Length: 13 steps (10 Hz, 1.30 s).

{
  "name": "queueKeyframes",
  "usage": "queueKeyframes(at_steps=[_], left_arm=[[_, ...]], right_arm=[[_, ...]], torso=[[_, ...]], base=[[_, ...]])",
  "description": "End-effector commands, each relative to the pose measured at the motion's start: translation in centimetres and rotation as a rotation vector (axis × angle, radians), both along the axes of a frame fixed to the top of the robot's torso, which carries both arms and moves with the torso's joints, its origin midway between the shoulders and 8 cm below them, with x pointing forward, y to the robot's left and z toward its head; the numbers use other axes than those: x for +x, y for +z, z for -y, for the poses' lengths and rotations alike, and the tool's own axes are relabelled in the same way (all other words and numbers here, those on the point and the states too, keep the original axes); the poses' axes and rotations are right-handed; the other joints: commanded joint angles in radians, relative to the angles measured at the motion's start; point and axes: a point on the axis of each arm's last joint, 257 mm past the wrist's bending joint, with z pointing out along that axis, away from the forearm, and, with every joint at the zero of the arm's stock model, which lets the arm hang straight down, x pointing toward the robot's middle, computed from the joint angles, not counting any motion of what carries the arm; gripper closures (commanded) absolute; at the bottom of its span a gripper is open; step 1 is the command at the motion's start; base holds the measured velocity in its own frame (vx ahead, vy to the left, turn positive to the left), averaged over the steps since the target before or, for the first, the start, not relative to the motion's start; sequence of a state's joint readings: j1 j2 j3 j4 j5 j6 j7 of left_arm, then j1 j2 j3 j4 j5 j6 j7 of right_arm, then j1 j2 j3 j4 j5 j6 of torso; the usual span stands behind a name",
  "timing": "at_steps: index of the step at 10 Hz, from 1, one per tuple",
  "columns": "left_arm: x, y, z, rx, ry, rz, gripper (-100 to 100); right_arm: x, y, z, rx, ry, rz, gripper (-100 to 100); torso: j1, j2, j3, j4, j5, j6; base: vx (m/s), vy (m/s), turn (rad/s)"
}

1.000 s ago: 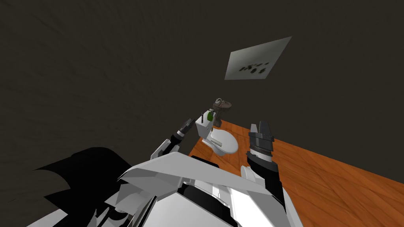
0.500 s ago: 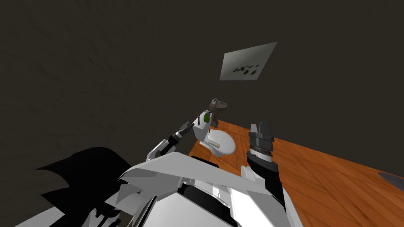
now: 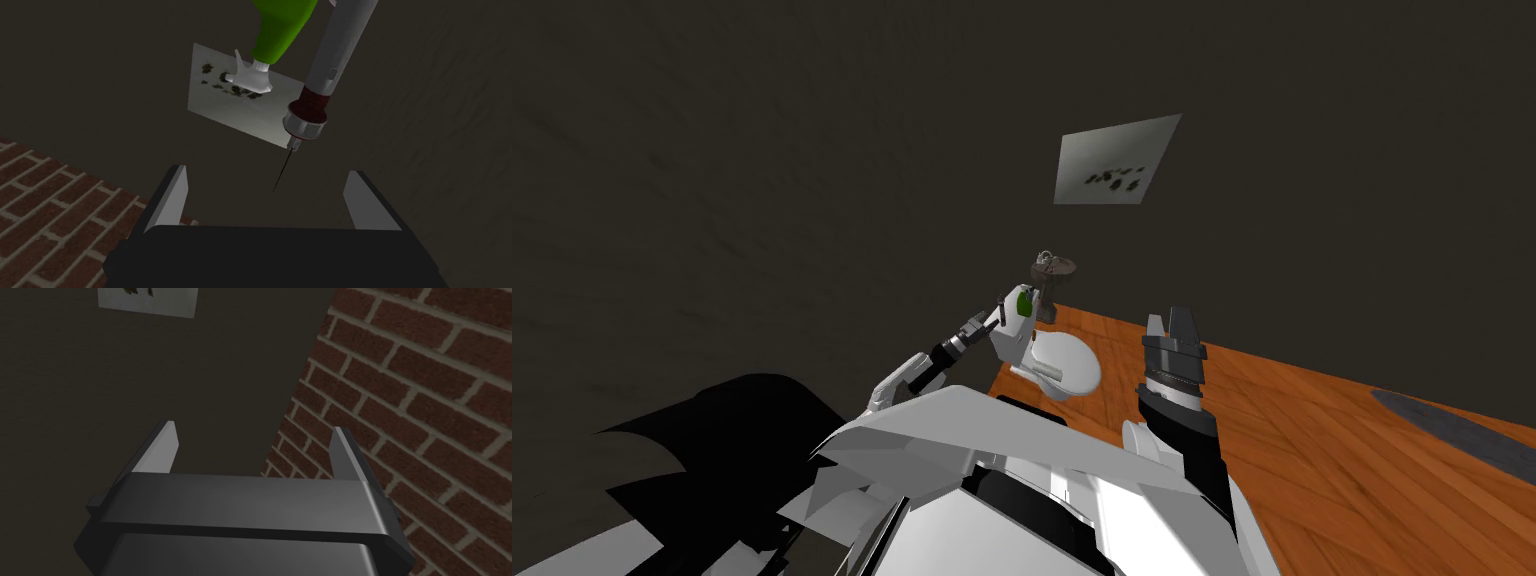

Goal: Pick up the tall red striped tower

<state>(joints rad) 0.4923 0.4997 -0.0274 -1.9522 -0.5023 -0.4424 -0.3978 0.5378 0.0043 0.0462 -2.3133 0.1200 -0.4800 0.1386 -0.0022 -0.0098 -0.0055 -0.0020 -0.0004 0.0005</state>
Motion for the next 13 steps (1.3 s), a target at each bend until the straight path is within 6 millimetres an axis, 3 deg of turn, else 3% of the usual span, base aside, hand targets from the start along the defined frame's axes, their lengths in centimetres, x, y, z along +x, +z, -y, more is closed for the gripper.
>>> queueKeyframes(at_steps=[1, 5, 6, 7, 8, 11, 12, 13], left_arm=[[-0.1, -0.9, -1.1, 0.066, 0.005, -0.013, -100], [-0.5, -2.5, -3.7, 0.209, 0.010, -0.037, -100], [-0.4, -2.3, -3.4, 0.182, 0.009, -0.033, -100], [-0.4, -2.4, -3.5, 0.187, 0.009, -0.033, 0], [-0.8, -2.9, -5.5, 0.194, 0.007, -0.043, -100], [-1.8, -5.1, -6.3, 0.187, -0.014, -0.074, -100], [-1.9, -5.0, -8.5, 0.196, 0.000, -0.078, -100], [-2.3, -5.6, -8.7, 0.193, -0.009, -0.085, -100]], right_arm=[[0.0, 0.0, 0.0, 0.000, 0.000, 0.000, 0], [0.0, 0.0, 0.0, 0.000, 0.000, 0.000, 0], [0.0, 0.0, 0.0, 0.000, 0.000, 0.000, 0], [0.0, 0.0, 0.0, 0.000, 0.000, 0.000, 0], [0.0, 0.0, 0.0, 0.000, 0.000, 0.000, 0], [0.0, 0.0, 0.0, 0.000, 0.000, 0.000, 0], [0.0, 0.0, 0.0, 0.000, 0.000, 0.000, 0], [0.0, 0.0, 0.0, 0.000, 0.000, 0.000, 0]], torso=[[0.000, 0.000, 0.000, 0.000, 0.000, 0.000], [0.000, 0.003, 0.001, 0.001, 0.000, 0.000], [0.000, 0.002, 0.001, 0.000, 0.000, 0.000], [-0.001, 0.005, 0.003, 0.001, 0.000, -0.001], [-0.001, 0.008, 0.004, 0.002, 0.000, -0.001], [-0.006, 0.007, 0.004, 0.001, -0.001, -0.001], [-0.003, 0.009, 0.005, 0.002, -0.001, -0.001], [-0.007, 0.007, 0.004, 0.002, -0.001, -0.001]], base=[[0.152, -0.007, -0.157], [0.119, 0.009, -0.165], [0.060, 0.003, -0.035], [0.010, 0.002, 0.006], [0.103, -0.106, -0.068], [0.046, -0.068, 0.000], [0.059, -0.091, -0.075], [0.097, -0.111, -0.015]])
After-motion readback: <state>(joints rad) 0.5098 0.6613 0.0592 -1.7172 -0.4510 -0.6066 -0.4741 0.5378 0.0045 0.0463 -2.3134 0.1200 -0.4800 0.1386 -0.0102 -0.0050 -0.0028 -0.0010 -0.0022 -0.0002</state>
